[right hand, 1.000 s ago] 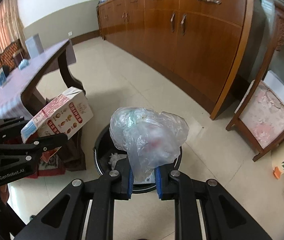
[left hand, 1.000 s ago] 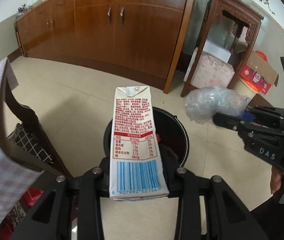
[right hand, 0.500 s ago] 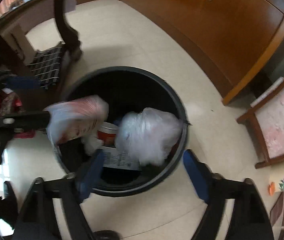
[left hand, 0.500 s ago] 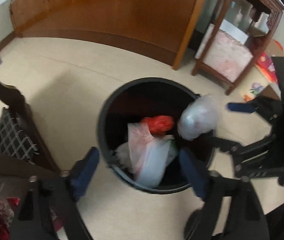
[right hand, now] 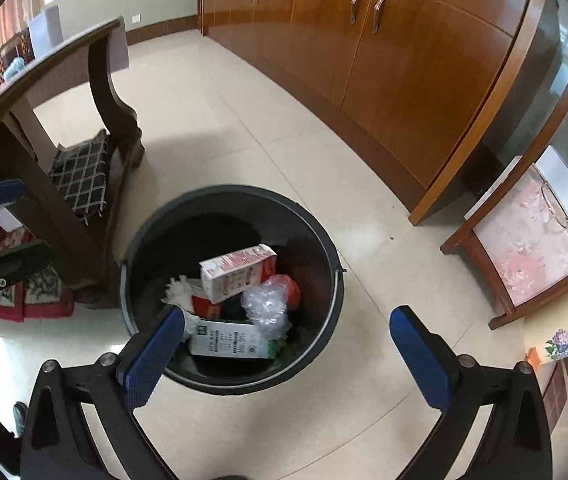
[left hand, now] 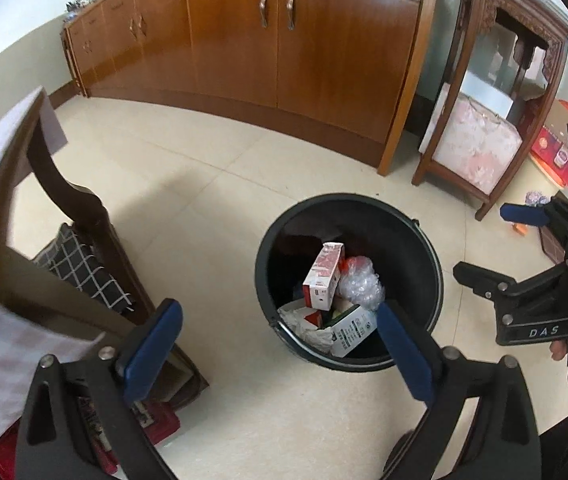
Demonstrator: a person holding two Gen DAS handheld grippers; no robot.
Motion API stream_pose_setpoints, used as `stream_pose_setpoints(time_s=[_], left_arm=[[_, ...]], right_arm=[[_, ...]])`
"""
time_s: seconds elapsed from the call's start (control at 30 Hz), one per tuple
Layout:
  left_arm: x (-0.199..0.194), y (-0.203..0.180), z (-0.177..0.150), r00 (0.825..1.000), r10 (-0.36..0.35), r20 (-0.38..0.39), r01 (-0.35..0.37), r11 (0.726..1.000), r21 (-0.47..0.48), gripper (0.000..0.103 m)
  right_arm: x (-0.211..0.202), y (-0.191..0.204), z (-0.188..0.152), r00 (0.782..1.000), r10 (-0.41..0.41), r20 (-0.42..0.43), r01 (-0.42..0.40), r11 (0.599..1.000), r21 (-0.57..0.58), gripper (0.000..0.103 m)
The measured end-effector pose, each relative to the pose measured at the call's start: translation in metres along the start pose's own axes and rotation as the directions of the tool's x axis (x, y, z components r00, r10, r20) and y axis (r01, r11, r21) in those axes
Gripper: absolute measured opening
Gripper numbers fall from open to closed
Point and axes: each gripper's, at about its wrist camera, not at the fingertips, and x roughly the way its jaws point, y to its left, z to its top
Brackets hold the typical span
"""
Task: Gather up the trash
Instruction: 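Move both tools back to the table toward the paper cup and mask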
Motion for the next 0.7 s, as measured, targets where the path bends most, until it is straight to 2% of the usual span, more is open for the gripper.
stream_pose_setpoints(time_s=[0.47,0.7], left_arm=[[-0.061,0.026,-0.011,0.992,0.073,0.104,-0.068,0.996,-0.049,0.099],[-0.099,0.052,-0.02,0.98,0.126,0.155,-0.113,0.989,-0.095,0.099]], right_arm=[[-0.068,0.032,0.001,0.992,0.033,0.119,-0.036,0.999,0.019,0.103],[-0.102,0.061,0.018,0.979,0.06,0.197,-0.058,0.998,-0.02,0.103]])
